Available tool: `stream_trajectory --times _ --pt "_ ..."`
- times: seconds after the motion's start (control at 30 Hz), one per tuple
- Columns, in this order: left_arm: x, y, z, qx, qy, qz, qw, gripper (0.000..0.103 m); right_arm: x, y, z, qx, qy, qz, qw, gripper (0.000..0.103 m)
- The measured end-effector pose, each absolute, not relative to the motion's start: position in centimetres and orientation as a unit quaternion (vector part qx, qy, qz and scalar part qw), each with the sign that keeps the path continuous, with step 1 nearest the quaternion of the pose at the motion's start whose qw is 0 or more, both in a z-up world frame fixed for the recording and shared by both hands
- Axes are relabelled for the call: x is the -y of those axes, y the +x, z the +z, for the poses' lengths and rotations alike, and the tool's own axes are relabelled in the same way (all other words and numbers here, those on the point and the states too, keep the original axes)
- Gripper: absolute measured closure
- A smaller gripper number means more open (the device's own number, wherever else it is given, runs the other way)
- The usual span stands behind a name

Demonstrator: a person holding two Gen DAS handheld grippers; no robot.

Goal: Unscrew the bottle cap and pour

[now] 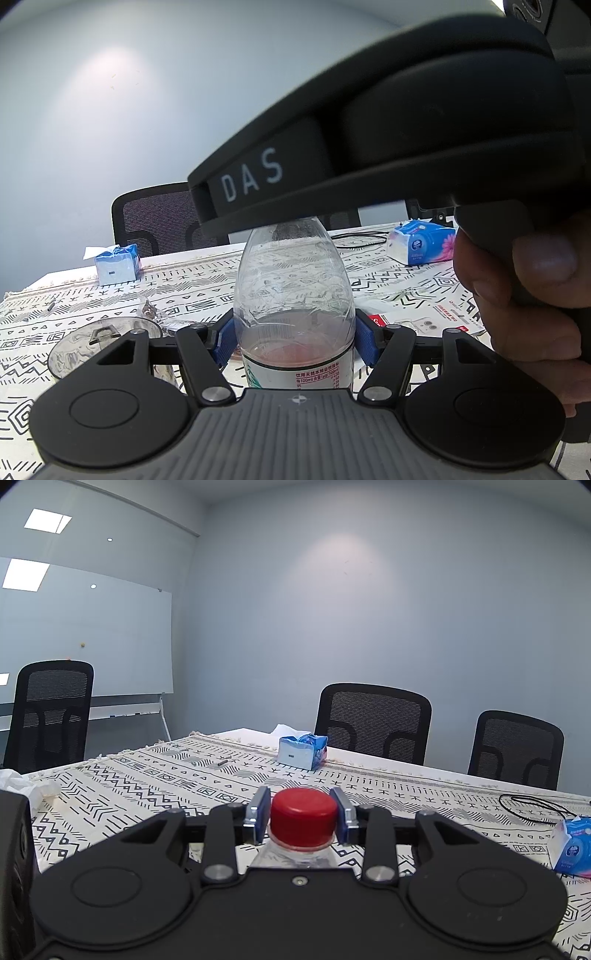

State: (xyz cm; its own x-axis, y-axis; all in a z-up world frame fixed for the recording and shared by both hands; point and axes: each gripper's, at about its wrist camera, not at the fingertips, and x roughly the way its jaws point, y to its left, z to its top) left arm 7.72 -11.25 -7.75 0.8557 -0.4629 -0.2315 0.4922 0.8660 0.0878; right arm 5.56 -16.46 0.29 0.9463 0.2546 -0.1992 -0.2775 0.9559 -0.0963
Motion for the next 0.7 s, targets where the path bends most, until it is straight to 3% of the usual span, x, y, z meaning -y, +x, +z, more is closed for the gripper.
stream_trajectory --times 0.7 --pt "11.54 7.71 -7.79 -0.102 0.073 -0.246 0.961 0.043 16.72 5.63 0.38 -0.088 -0.050 0.144 0.984 0.064"
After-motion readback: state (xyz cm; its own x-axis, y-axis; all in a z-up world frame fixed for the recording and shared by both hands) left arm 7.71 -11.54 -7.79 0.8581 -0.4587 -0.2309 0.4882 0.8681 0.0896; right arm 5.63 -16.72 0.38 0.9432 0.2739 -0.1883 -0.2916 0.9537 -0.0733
